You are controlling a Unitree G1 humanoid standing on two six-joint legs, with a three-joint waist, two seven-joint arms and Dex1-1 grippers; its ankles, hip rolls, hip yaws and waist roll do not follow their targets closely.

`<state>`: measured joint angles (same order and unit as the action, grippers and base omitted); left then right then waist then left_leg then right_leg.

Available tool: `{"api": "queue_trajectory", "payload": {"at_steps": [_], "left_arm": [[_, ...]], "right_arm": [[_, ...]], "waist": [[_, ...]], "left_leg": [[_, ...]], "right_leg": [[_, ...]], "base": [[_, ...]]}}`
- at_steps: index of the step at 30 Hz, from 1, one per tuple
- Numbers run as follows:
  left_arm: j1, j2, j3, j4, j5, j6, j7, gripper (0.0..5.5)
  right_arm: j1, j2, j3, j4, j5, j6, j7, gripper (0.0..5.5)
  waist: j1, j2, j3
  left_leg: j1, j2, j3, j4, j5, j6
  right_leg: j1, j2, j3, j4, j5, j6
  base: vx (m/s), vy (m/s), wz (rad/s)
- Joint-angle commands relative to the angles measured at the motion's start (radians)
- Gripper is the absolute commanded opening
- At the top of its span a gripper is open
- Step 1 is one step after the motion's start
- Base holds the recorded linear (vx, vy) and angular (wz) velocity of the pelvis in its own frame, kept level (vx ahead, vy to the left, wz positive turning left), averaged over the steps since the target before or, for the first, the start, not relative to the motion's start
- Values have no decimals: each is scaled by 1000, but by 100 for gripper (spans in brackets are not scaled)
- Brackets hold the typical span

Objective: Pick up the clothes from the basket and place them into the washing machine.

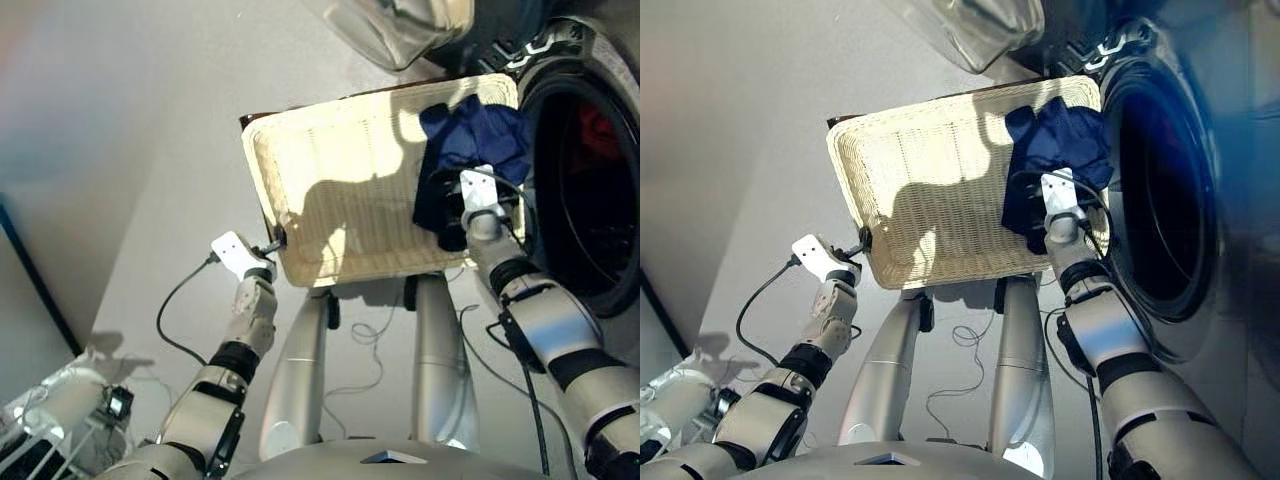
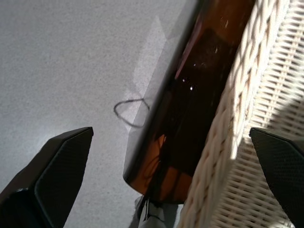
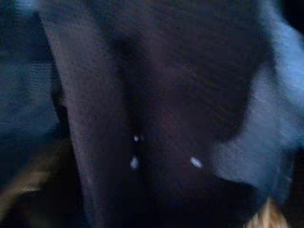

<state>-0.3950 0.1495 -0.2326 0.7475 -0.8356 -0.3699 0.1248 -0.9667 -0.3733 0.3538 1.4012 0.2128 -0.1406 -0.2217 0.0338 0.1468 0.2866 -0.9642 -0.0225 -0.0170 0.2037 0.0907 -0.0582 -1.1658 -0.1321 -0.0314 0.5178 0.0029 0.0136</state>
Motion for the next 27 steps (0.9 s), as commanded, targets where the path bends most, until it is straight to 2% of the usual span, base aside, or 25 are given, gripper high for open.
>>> {"api": "queue_trajectory", "payload": {"at_steps": [1,5,7,8,12,16,17,18,23,25,26,27], "left_arm": [[-24,48,21,-51,23,-19,-3,550],[-23,45,20,-62,24,-18,0,550],[-24,40,18,-77,30,-21,5,550],[-25,41,21,-84,31,-23,8,550],[-14,33,39,-92,38,-38,26,550],[1,7,49,-92,62,-67,62,550],[2,8,48,-92,62,-67,63,550],[11,0,46,-95,73,-81,74,550],[35,0,30,-113,75,-97,82,550],[57,12,17,-133,69,-102,72,550],[57,12,15,-134,69,-102,72,550],[73,24,17,-144,64,-99,63,550]], "right_arm": [[-104,-67,-1,19,25,-7,-34,0],[-90,-52,-29,7,64,-16,-37,0],[-65,-30,-87,-48,172,-57,-50,0],[-45,-19,-103,-81,204,-77,-53,0],[51,28,-173,-252,309,-159,-94,0],[164,56,-230,-503,215,-236,-240,0],[168,58,-230,-508,212,-234,-243,0],[191,61,-285,-549,198,-259,-294,0],[191,51,-387,-583,159,-293,-434,0],[158,-17,-485,-565,147,-300,-544,0],[157,-19,-486,-564,146,-300,-545,0],[126,-86,-529,-544,124,-287,-617,0]], "waist": [[16,46,60],[9,41,52],[-5,37,50],[-13,32,54],[-43,19,58],[-71,15,60],[-70,14,60],[-79,18,58],[-81,34,53],[-78,53,46],[-75,53,45],[-71,64,41]], "left_leg": [[20,-11,10,133,-147,44],[52,-9,13,124,-152,44],[81,-9,16,117,-156,42],[76,-10,24,110,-125,45],[119,-8,32,81,-121,38],[154,-12,41,57,-117,36],[155,-12,42,56,-117,36],[168,-13,43,46,-118,36],[183,-18,53,29,-118,38],[180,-23,57,20,-118,41],[179,-23,57,20,-119,41],[175,-24,57,16,-118,43]], "right_leg": [[76,19,-13,-52,-27,76],[108,18,-13,-68,-24,76],[144,19,-13,-89,-22,76],[144,14,-18,-109,14,70],[188,20,-14,-155,28,73],[226,22,-9,-193,43,76],[228,22,-8,-194,43,76],[238,22,-4,-208,47,79],[247,23,7,-229,55,82],[240,21,17,-238,59,85],[239,22,17,-238,59,85],[231,21,23,-243,61,87]], "base": [[0,0,0],[0,0,0],[-41,7,-24],[-89,26,-46],[-24,7,-10],[0,0,0],[0,0,0],[0,0,0],[-13,47,-75],[-12,60,-183],[-6,50,-181],[0,0,0]]}}
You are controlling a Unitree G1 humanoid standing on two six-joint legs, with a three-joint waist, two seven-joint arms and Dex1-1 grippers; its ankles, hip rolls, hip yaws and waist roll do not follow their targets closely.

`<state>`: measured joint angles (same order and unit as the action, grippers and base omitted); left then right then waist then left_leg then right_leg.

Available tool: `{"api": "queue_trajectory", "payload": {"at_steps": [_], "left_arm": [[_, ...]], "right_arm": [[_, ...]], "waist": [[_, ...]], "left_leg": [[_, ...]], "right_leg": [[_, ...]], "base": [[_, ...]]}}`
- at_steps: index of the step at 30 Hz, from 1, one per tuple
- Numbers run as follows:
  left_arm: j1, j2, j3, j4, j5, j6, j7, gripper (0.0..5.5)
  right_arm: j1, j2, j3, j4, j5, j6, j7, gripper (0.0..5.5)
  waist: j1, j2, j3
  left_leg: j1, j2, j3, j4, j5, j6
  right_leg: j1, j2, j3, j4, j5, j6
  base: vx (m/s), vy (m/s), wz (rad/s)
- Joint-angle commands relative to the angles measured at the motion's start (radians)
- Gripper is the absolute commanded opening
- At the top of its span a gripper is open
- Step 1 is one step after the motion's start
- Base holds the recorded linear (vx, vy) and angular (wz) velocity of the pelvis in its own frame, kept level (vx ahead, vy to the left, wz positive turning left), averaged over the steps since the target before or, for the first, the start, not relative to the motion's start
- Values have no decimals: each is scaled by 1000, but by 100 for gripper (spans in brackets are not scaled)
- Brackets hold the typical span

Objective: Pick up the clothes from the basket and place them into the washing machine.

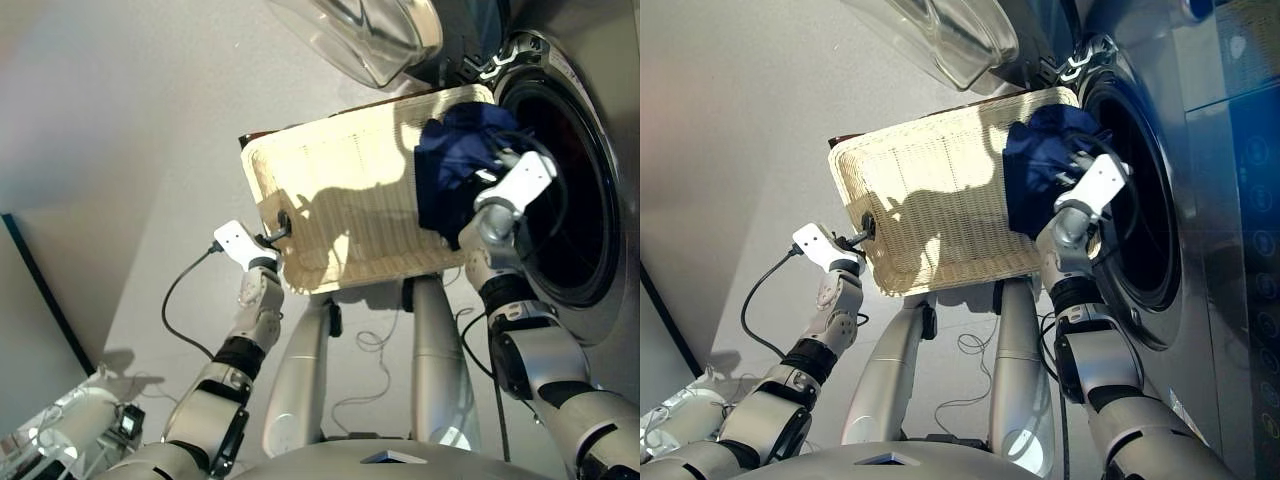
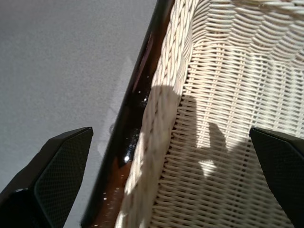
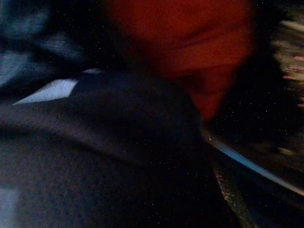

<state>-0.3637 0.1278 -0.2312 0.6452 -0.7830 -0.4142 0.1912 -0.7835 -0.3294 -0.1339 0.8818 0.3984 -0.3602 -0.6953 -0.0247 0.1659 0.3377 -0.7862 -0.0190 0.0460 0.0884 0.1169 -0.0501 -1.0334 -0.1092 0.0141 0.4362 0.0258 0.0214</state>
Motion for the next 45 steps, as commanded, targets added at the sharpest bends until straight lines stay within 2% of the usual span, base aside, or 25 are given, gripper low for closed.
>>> {"api": "queue_trajectory", "payload": {"at_steps": [1,2,3,5,10,11,12,13,20,28,29,30,31,32,33,37,43,45], "left_arm": [[51,54,10,-51,12,-55,-7,550],[50,53,9,-52,12,-54,-7,550],[61,63,16,-55,8,-51,-10,550],[69,67,17,-51,9,-50,-13,550],[83,66,14,-48,3,-48,-21,550],[82,65,13,-48,2,-48,-20,550],[78,65,12,-49,0,-47,-21,550],[75,63,12,-55,-1,-49,-22,550],[75,67,26,-71,-4,-42,-26,550],[86,51,47,-28,-14,-27,-50,550],[85,49,49,-18,-16,-25,-54,550],[84,48,52,-7,-17,-23,-56,550],[84,42,57,6,-24,-19,-61,550],[84,36,61,22,-28,-14,-64,550],[86,32,65,35,-27,-12,-67,550],[90,24,68,100,1,2,-78,550],[105,18,63,228,101,26,-89,550],[112,17,65,261,114,26,-89,550]], "right_arm": [[-82,-171,-65,-25,-78,-64,-198,0],[-84,-173,-66,-25,-81,-63,-201,0],[-108,-225,-67,-48,-140,-36,-252,0],[-124,-259,-75,-53,-139,-39,-265,0],[-141,-280,-22,-53,-171,-28,-257,0],[-138,-269,-15,-60,-181,-24,-255,52],[-135,-257,-7,-66,-180,-23,-238,252],[-130,-250,4,-68,-185,-20,-227,550],[-89,-149,106,-30,-106,-17,-25,550],[20,-13,200,-12,28,-41,208,550],[33,3,208,2,50,-40,235,550],[42,10,219,12,64,-35,259,550],[55,23,229,21,78,-31,278,550],[73,40,239,27,83,-28,290,550],[91,49,248,27,91,-26,309,550],[162,88,279,51,110,-13,365,550],[269,118,315,94,107,13,433,550],[292,123,316,110,98,20,435,550]], "waist": [[-7,52,-14],[-4,53,-15],[1,59,-20],[3,62,-26],[9,57,-41],[8,56,-43],[8,54,-44],[7,52,-44],[1,34,-43],[-9,-9,-52],[-6,-12,-59],[-8,-18,-60],[-14,-29,-58],[-11,-33,-67],[-17,-46,-65],[-19,-78,-75],[-17,-124,-85],[-13,-133,-79]], "left_leg": [[-7,-29,-5,130,-144,36],[-9,-28,-4,130,-144,36],[-16,-29,-3,131,-142,37],[-23,-29,-4,136,-143,37],[-38,-30,-2,151,-149,39],[-40,-30,-2,152,-150,39],[-41,-30,-3,153,-151,39],[-43,-30,-2,155,-151,39],[-54,-25,-5,171,-151,37],[-37,-16,-16,175,-149,32],[-16,-11,-26,173,-177,27],[-10,-11,-28,172,-177,26],[-15,-13,-22,170,-148,30],[8,-8,-31,169,-177,25],[4,-10,-26,167,-149,28],[56,-9,-36,146,-145,24],[176,-5,-51,106,-139,18],[217,-6,-55,69,-124,13]], "right_leg": [[94,-2,-20,-164,39,81],[92,-1,-19,-164,39,81],[83,1,-12,-162,41,81],[73,1,-10,-154,39,81],[61,3,-7,-139,36,78],[60,4,-7,-139,36,78],[59,5,-8,-137,35,78],[59,5,-8,-138,35,77],[60,7,-15,-130,37,72],[105,10,-38,-145,39,69],[124,16,-38,-142,11,75],[132,16,-42,-145,12,75],[131,11,-48,-156,43,69],[154,18,-48,-152,14,75],[157,11,-57,-167,45,69],[223,8,-74,-198,52,73],[356,6,-96,-253,57,77],[393,3,-107,-283,64,81]], "base": [[0,0,0],[0,0,0],[0,0,0],[0,0,0],[0,0,0],[0,0,0],[0,0,0],[0,0,0],[0,0,0],[15,-13,19],[112,-50,82],[0,0,0],[0,0,0],[-79,-28,52],[0,0,0],[-20,-8,0],[9,-2,7],[0,0,0]]}}
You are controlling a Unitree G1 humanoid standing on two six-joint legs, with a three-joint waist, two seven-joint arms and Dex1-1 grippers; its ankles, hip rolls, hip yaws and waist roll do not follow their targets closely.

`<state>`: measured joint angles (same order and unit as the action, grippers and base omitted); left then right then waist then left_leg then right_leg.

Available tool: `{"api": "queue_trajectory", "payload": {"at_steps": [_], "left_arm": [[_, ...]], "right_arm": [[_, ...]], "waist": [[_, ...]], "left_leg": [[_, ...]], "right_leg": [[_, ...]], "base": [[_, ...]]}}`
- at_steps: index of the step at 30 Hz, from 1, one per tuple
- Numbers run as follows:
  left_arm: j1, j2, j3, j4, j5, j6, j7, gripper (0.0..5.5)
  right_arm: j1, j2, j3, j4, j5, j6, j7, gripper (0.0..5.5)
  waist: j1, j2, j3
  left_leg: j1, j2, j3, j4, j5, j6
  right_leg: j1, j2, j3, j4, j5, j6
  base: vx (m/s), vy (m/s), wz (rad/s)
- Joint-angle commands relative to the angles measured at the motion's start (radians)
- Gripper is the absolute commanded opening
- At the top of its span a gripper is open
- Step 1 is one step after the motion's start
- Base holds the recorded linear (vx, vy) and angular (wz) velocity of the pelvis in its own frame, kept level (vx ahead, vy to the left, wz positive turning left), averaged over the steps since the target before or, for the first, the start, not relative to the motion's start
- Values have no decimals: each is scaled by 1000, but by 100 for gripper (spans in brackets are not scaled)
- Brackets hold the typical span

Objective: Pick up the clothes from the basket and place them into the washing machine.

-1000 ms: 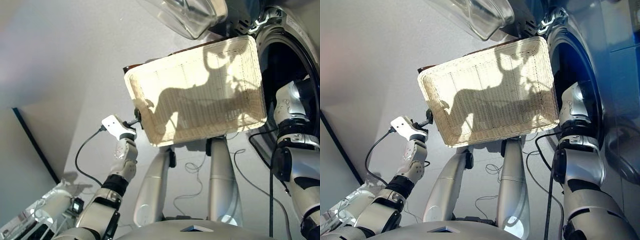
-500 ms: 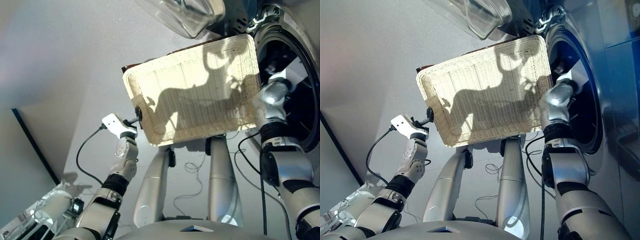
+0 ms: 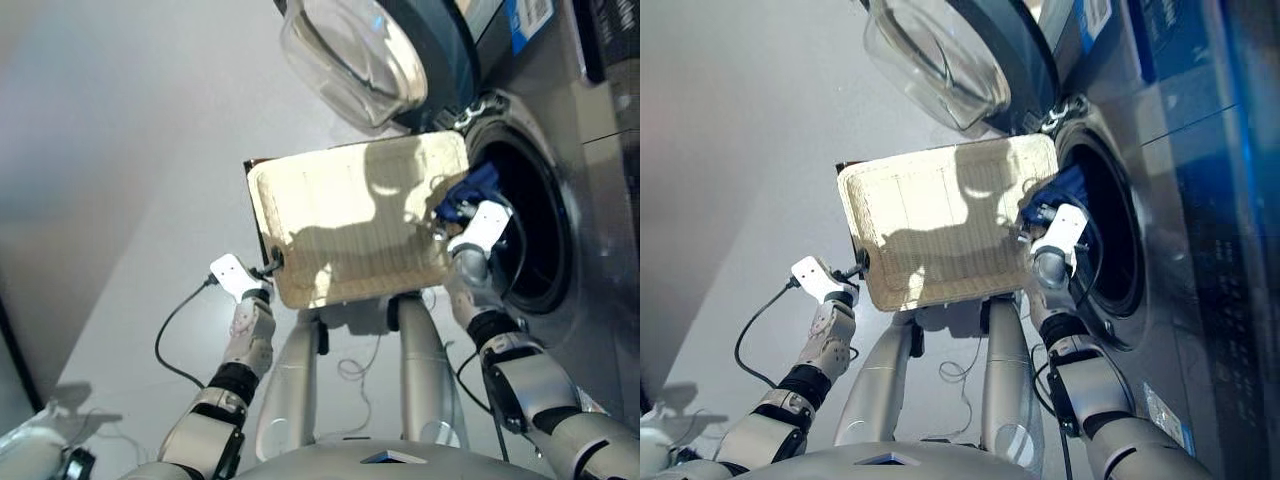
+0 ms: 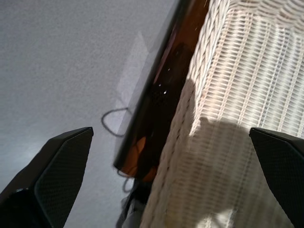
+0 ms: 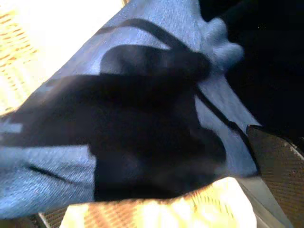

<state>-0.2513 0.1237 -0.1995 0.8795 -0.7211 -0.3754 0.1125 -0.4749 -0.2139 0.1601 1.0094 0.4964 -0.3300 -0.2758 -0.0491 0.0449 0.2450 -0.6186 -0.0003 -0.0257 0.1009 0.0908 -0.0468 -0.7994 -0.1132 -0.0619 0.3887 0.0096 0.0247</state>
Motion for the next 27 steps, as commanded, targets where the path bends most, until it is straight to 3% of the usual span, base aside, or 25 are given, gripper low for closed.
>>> {"api": "queue_trajectory", "payload": {"at_steps": [1,5,9,19,22,23,27], "left_arm": [[-3,24,34,37,52,-13,-10,550],[-17,29,31,63,50,-28,-4,550],[-27,42,39,75,40,-40,3,550],[-50,62,20,47,13,-38,-4,550],[-67,67,7,35,-7,-36,-5,550],[-74,67,-4,26,-9,-31,0,550],[-78,65,-28,-1,-7,-32,15,550]], "right_arm": [[-15,10,23,-9,-3,-9,11,550],[-46,-2,-3,34,14,-10,-5,550],[-124,-39,-37,88,21,-1,-38,550],[-311,-123,-43,142,94,8,-43,550],[-384,-148,-45,166,131,8,-49,550],[-427,-161,-45,184,133,13,-66,550],[-495,-174,-52,212,130,12,-117,550]], "waist": [[12,-13,18],[13,1,34],[20,34,46],[52,112,73],[59,128,90],[65,137,95],[66,146,106]], "left_leg": [[61,-25,14,43,-93,12],[46,-26,17,43,-85,16],[9,-34,20,56,-81,17],[-103,-35,32,95,-78,17],[-152,-35,32,136,-91,21],[-169,-30,28,175,-132,20],[-216,-35,32,225,-151,23]], "right_leg": [[163,10,-31,-242,82,79],[140,10,-23,-230,81,76],[105,12,-16,-220,82,73],[-27,7,5,-150,64,67],[-78,5,11,-101,46,61],[-99,7,19,-50,2,64],[-144,5,23,-1,-13,60]], "base": [[0,0,0],[-27,5,14],[-13,1,1],[0,0,0],[40,-10,25],[118,-27,114],[33,-6,31]]}}
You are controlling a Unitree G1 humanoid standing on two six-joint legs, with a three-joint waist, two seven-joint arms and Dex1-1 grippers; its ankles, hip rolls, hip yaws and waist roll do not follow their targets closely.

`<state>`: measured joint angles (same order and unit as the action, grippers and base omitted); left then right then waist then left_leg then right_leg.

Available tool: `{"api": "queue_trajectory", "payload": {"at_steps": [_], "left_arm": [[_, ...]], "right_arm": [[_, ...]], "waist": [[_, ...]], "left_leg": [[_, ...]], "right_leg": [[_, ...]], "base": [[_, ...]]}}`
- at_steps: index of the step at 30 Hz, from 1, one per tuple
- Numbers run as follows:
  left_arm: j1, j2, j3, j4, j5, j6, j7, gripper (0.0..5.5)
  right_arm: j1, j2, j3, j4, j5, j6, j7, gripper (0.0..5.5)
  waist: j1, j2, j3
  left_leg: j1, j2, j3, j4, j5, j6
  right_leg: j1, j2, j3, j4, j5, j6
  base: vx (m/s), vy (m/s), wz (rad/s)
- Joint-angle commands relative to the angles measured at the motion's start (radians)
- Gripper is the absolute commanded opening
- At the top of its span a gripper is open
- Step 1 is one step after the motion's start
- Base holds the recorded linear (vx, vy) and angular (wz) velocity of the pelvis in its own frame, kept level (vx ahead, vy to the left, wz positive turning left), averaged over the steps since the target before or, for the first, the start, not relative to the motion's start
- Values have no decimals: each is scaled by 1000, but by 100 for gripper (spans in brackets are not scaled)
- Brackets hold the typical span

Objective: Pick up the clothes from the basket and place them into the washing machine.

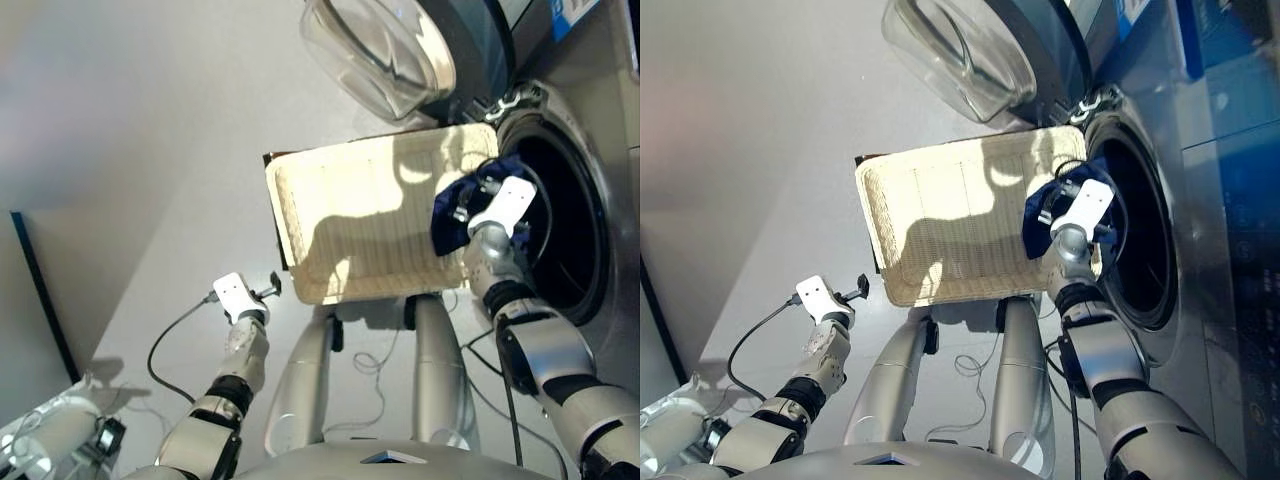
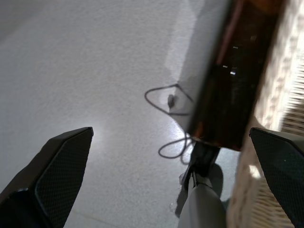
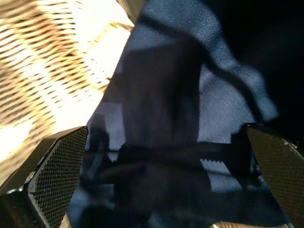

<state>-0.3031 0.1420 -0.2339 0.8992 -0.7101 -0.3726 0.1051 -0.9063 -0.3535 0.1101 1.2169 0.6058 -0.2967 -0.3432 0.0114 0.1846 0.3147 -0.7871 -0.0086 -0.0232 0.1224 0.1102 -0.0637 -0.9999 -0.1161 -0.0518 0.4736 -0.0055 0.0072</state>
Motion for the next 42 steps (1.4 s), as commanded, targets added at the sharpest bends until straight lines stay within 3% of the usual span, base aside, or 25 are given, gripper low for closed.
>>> {"api": "queue_trajectory", "payload": {"at_steps": [1,4,5,6,9,10,15,16,17,24,26,28,31,33,36,39,42], "left_arm": [[-23,46,2,-27,-17,-34,26,550],[-20,45,-11,-50,-15,-35,34,550],[-21,45,-18,-54,-13,-34,36,550],[-21,45,-19,-55,-12,-34,37,550],[-19,51,-32,-77,-10,-31,42,550],[-22,52,-33,-80,-10,-32,45,550],[-25,51,-25,-83,-10,-34,50,550],[-26,51,-21,-82,-9,-36,52,550],[-26,49,-17,-81,-7,-38,54,550],[12,40,17,-117,22,-59,63,550],[12,41,18,-117,24,-60,55,550],[8,42,15,-101,2,-50,22,550],[17,35,14,-71,-25,-27,1,550],[25,36,21,-62,-21,-28,2,550],[46,35,28,-81,-2,-55,15,550],[49,44,17,-102,40,-81,36,550],[50,52,15,-128,48,-92,41,550]], "right_arm": [[-68,-34,-5,7,22,-22,-58,550],[-92,-42,-20,32,25,-21,-85,550],[-100,-43,-26,47,36,-17,-87,339],[-102,-44,-26,49,37,-18,-85,250],[-120,-42,-40,87,75,-15,-88,145],[-121,-40,-38,90,77,-14,-86,0],[-106,-35,-42,63,84,-33,-94,0],[-95,-30,-37,38,79,-44,-97,0],[-83,-24,-34,10,70,-54,-100,0],[24,-45,-129,-287,-1,-169,-190,0],[36,-60,-153,-312,41,-188,-148,0],[42,-68,-213,-275,361,-230,60,0],[19,-68,-298,-273,512,-301,76,0],[19,-88,-314,-285,426,-308,6,0],[20,-151,-334,-377,95,-326,-277,0],[4,-229,-314,-397,-195,-244,-484,0],[-23,-293,-252,-362,-325,-164,-525,0]], "waist": [[6,8,36],[9,14,36],[10,14,35],[11,14,36],[8,16,33],[9,15,33],[-3,10,33],[-11,6,37],[-14,4,36],[-43,-4,22],[-44,-6,21],[-49,-13,17],[-54,-12,5],[-57,-8,0],[-52,9,-1],[-38,25,-2],[-21,34,-7]], "left_leg": [[-54,-28,29,211,-174,40],[-59,-27,31,215,-180,42],[-58,-27,31,214,-181,42],[-58,-27,31,214,-181,42],[-52,-26,35,210,-186,42],[-51,-26,36,210,-188,42],[-44,-26,40,207,-189,43],[-54,-27,51,205,-160,46],[-51,-27,52,202,-160,47],[-7,-30,65,157,-156,45],[2,-30,68,150,-156,44],[12,-30,67,145,-158,42],[30,-33,68,131,-159,41],[38,-36,73,123,-159,41],[28,-39,76,128,-159,46],[4,-43,75,144,-159,54],[-16,-46,73,149,-156,56]], "right_leg": [[48,8,14,-77,0,77],[39,8,16,-65,-6,77],[39,8,15,-65,-8,76],[39,8,16,-65,-8,76],[40,11,17,-67,-11,75],[41,11,18,-70,-12,75],[50,16,21,-78,-10,75],[42,12,16,-89,22,68],[46,13,17,-93,24,68],[81,17,28,-138,37,74],[88,16,29,-146,42,77],[99,17,30,-158,46,79],[109,19,37,-167,47,80],[115,18,44,-179,52,82],[108,15,52,-184,57,85],[86,13,59,-172,55,86],[65,10,62,-161,56,90]], "base": [[0,0,0],[36,1,14],[56,0,-7],[0,0,0],[17,3,-10],[0,0,0],[-19,2,-3],[-95,14,-23],[-97,16,-15],[1,16,-29],[0,0,0],[0,0,0],[0,0,0],[5,61,-88],[-5,39,-53],[0,0,0],[0,0,0]]}}
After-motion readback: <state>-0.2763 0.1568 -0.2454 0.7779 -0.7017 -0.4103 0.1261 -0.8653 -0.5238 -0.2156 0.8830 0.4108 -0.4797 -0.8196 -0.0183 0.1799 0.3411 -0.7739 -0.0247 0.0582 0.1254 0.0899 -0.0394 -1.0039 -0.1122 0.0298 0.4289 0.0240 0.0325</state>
